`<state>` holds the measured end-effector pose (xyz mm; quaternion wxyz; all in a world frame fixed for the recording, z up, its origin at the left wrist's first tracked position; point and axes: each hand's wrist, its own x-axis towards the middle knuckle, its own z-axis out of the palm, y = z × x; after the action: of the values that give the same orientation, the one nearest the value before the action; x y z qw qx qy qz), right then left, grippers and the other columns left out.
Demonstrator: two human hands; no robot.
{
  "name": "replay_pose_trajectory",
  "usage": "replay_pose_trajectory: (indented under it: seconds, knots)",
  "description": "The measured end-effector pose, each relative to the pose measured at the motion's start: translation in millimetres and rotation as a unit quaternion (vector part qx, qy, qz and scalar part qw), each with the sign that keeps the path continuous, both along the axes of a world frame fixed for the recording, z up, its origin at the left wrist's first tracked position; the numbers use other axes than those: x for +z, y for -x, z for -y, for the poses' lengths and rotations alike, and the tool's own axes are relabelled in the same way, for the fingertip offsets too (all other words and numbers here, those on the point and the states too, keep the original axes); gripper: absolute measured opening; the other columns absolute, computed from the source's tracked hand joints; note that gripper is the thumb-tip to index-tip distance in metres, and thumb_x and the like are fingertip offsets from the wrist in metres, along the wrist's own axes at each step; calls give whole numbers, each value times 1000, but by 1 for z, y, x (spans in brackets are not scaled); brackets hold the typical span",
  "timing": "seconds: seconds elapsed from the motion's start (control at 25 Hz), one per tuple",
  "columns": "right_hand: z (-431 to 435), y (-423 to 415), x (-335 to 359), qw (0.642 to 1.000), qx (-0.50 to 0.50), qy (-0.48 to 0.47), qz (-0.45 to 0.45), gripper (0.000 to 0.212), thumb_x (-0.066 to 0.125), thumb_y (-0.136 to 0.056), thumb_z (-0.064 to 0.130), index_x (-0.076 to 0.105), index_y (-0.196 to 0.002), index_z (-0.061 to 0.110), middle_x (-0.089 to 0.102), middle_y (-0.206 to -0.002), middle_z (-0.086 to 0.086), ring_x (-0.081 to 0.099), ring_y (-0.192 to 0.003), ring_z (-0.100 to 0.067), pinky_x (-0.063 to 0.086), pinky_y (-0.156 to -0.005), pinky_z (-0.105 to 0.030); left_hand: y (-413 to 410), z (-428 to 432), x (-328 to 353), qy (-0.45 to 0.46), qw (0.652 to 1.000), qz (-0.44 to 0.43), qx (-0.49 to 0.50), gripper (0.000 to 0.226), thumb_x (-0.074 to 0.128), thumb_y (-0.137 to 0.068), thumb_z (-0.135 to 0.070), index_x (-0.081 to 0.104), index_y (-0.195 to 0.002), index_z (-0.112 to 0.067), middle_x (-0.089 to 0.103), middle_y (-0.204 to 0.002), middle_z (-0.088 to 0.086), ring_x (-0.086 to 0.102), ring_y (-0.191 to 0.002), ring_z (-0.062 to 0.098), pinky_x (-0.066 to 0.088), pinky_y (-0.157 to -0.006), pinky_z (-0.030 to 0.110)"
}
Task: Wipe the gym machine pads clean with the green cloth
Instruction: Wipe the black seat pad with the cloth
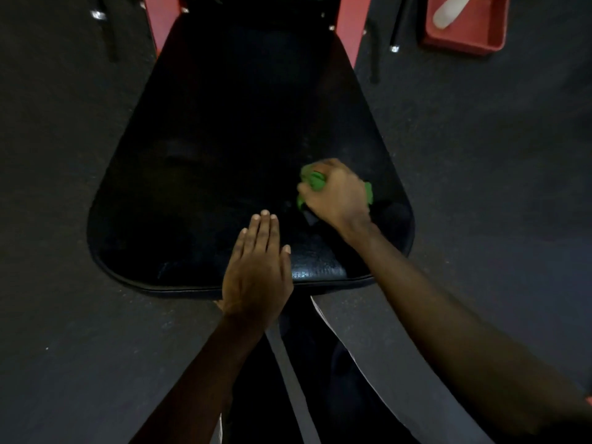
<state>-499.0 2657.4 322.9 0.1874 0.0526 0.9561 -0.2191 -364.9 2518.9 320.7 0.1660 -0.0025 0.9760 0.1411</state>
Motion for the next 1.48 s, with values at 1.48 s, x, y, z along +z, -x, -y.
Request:
replay_pose_trajectory:
  seconds: [1.48]
  knots:
    - [-3,30,-11,990,132,27,51,39,71,-80,45,71,-116,31,65,-124,3,64,-111,-23,53,-90,-32,-1,6,-1,42,999,6,18,69,27,-99,-43,36,-150,3,36,-156,20,33,-147,29,24,-121,41]
